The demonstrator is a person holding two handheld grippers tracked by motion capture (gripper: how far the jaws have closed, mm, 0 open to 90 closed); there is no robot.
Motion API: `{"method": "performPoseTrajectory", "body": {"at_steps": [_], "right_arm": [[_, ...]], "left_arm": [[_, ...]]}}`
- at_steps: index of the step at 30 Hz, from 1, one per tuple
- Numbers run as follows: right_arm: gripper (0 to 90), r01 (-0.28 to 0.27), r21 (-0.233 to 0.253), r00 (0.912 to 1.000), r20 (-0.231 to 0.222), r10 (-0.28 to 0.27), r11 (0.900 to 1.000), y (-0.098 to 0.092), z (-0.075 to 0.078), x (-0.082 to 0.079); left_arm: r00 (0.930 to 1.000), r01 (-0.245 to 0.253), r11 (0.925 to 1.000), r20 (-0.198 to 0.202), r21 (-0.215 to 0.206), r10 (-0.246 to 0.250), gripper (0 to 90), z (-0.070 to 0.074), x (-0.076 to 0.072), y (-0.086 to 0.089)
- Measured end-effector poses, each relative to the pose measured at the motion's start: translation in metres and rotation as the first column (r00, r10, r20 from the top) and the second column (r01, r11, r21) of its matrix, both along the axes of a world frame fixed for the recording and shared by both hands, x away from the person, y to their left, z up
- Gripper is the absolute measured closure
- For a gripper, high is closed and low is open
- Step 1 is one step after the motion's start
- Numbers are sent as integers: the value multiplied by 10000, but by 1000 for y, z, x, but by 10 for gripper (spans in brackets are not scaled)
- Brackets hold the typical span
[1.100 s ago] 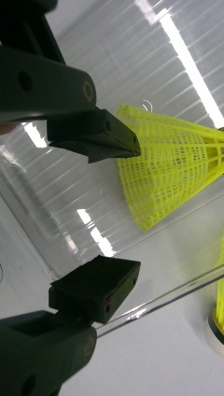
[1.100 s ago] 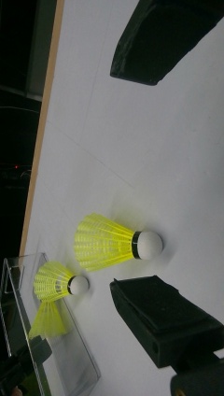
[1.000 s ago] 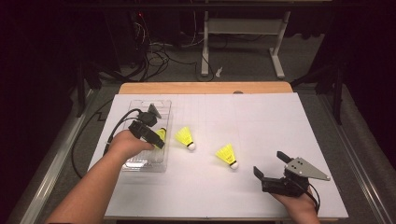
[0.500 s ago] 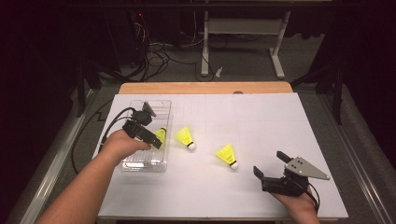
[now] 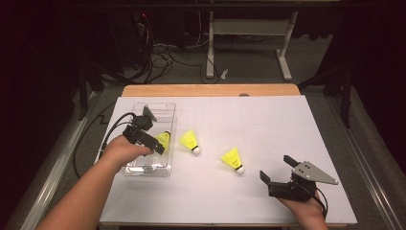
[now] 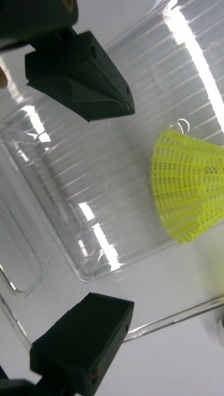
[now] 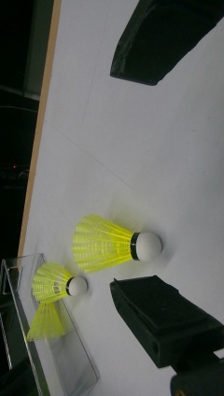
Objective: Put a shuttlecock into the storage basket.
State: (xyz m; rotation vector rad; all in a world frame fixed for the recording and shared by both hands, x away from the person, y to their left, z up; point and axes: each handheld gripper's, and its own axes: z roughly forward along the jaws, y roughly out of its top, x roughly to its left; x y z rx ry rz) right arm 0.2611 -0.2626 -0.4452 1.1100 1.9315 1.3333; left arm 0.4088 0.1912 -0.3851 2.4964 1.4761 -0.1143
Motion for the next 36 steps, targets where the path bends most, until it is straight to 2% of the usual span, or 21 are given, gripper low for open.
{"method": "performPoseTrajectory", "body": {"at_steps": [4, 9, 13, 16, 19, 24, 30, 36], "right_arm": [[19, -12, -10, 10000, 3, 12, 10000, 0, 0, 0], [19, -14, -27, 10000, -20, 14, 10000, 1, -1, 0], [19, -9, -57, 10000, -4, 9, 10000, 1, -1, 0], [19, -23, -81, 10000, -17, 23, 10000, 1, -1, 1], [19, -26, -84, 10000, -35, 26, 10000, 2, -1, 1], [19, -23, -86, 10000, -61, 22, 10000, 2, -2, 1], [19, -51, -82, 10000, -69, 50, 10000, 1, -2, 1], [19, -90, -79, 10000, -14, 90, 9999, 1, -1, 1]], "left_arm": [[9999, -127, 9999, 15, -67, 127, 7, 4, -2, -1], [9995, -214, 9996, 222, -163, 218, 2, 9, -6, 1], [9996, -217, 9996, 166, -184, 220, 2, 11, -7, 5], [9994, -201, 9996, 290, -191, 206, 2, 14, -11, 4], [9997, -21, 9999, 248, -159, 25, 2, 17, -15, 0], [9992, -63, 9989, 399, -463, 81, 2, 23, -22, -7], [9987, 148, 9980, 493, -622, -118, 6, 25, -25, -21], [9979, 396, 9974, 531, -597, -365, 7, 28, -27, -33]]}}
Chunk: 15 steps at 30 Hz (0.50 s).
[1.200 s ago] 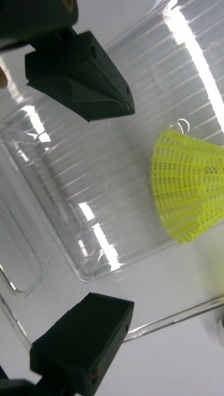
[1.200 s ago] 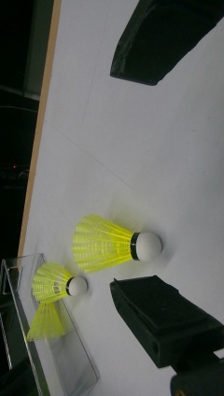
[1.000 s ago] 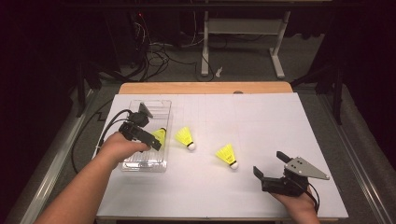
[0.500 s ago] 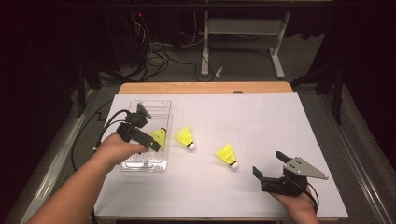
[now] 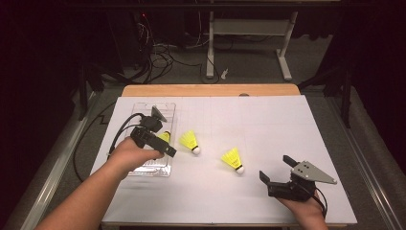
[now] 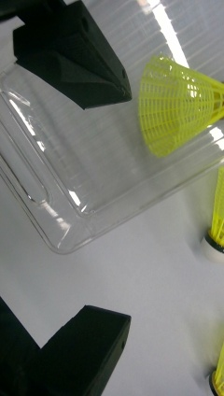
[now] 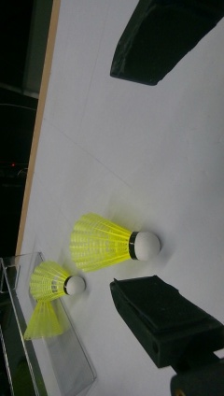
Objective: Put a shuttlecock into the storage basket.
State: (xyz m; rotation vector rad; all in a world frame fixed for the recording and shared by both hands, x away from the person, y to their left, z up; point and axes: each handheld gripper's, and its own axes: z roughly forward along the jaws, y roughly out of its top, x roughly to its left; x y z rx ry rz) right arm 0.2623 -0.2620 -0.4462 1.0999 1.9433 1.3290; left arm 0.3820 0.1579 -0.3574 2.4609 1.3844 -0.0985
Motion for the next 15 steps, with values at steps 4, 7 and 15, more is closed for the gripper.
{"method": "performPoseTrajectory", "body": {"at_steps": [4, 7, 15], "right_arm": [[19, -28, -2, 10000, -1, 28, 10000, 0, 0, 0], [19, -37, -7, 10000, -23, 37, 10000, 1, 0, 1], [19, -73, -94, 10000, 9, 73, 9999, 3, -1, 1]], "left_arm": [[9997, 258, 9996, -32, -97, -259, 7, 3, -2, -9], [9994, 360, 9993, 23, -138, -359, 7, 7, -2, -13], [9971, 757, 9969, 100, -222, -755, 7, 10, -6, -32]]}}
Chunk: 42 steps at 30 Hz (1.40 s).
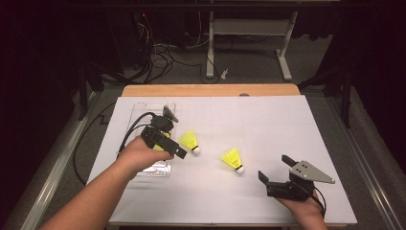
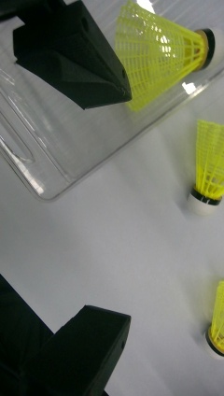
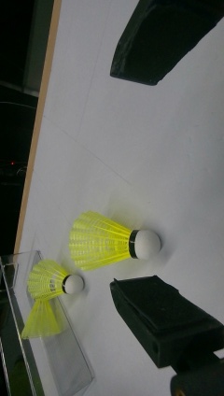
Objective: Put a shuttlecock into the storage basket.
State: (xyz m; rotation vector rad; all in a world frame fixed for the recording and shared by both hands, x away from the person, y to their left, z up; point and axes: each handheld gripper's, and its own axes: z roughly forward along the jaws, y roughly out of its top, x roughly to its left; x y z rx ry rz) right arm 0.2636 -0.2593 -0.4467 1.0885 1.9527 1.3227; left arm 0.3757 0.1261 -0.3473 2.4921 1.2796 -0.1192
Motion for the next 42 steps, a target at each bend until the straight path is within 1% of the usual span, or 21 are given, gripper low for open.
{"method": "performPoseTrajectory", "body": {"at_steps": [2, 7, 10, 15, 17, 23, 27, 36, 40, 41, 42], "right_arm": [[19, 1, -9, 10000, -1, -1, 10000, 0, 0, 0], [19, 53, -14, 10000, 35, -53, 10000, 0, -1, 1], [19, 42, 10, 9999, 117, -42, 10000, 1, 0, 1], [19, -58, -31, 9999, 117, 59, 10000, 2, 0, 2], [19, -18, 25, 9999, 146, 17, 10000, 1, 1, 2], [16, 75, -32, 9998, 172, -74, 10000, 2, 0, 4], [16, 224, -3, 9995, 201, -224, 9997, -1, 1, 3], [16, 193, -77, 9996, 206, -191, 9998, 1, 1, 3], [16, 232, -25, 9996, 187, -231, 9997, -1, 1, 3], [16, 238, 20, 9996, 180, -239, 9997, -1, 1, 4], [16, 228, 20, 9996, 186, -228, 9997, 0, 1, 4]], "left_arm": [[9999, 128, 9999, 26, 21, -128, 7, 1, -1, -6], [9987, 518, 9986, 34, -91, -518, 7, 1, -4, -23], [9977, 677, 9976, 14, -136, -677, 7, -1, -5, -32], [9956, 940, 9954, -25, -181, -940, 7, -4, -7, -47], [9945, 1042, 9943, -16, -239, -1043, 7, -4, -7, -52], [9927, 1200, 9923, -37, -318, -1202, 7, -7, -7, -61], [9926, 1210, 9914, -16, -492, -1212, 6, -8, -5, -66], [9887, 1498, 9880, 36, -371, -1498, 7, -10, -5, -81], [9872, 1586, 9863, -85, -460, -1592, 7, -13, -4, -85], [9871, 1599, 9862, -36, -426, -1602, 7, -13, -4, -86], [9872, 1587, 9863, -75, -448, -1592, 7, -14, -4, -86]]}}
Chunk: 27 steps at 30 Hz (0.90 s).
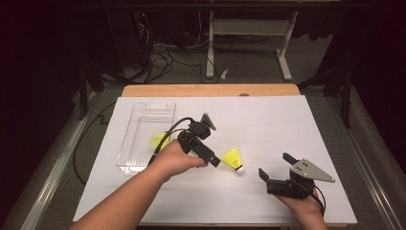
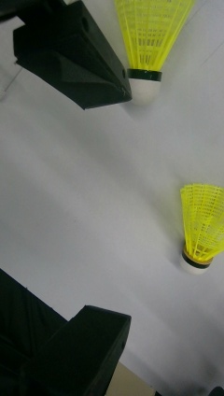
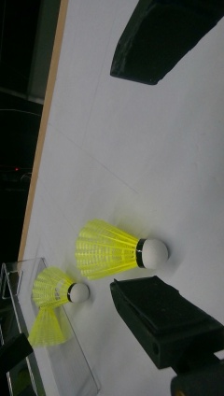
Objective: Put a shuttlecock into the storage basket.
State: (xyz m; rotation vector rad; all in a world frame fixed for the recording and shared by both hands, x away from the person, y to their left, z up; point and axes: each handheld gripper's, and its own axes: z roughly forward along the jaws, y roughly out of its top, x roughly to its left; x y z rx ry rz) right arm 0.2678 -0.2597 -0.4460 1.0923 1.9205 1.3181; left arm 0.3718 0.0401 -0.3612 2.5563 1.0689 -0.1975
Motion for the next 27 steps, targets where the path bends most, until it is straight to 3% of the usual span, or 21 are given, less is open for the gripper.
{"method": "performPoseTrajectory", "body": {"at_steps": [17, 27], "right_arm": [[17, -206, -28, 9998, 54, 206, 9998, 3, 1, 1], [17, -179, -42, 9998, 70, 180, 9998, 2, 2, -1]], "left_arm": [[9988, 490, 9988, 6, 62, -490, 13, -9, 2, -22], [9971, 766, 9971, -11, -46, -766, 78, -18, 7, -33]]}}
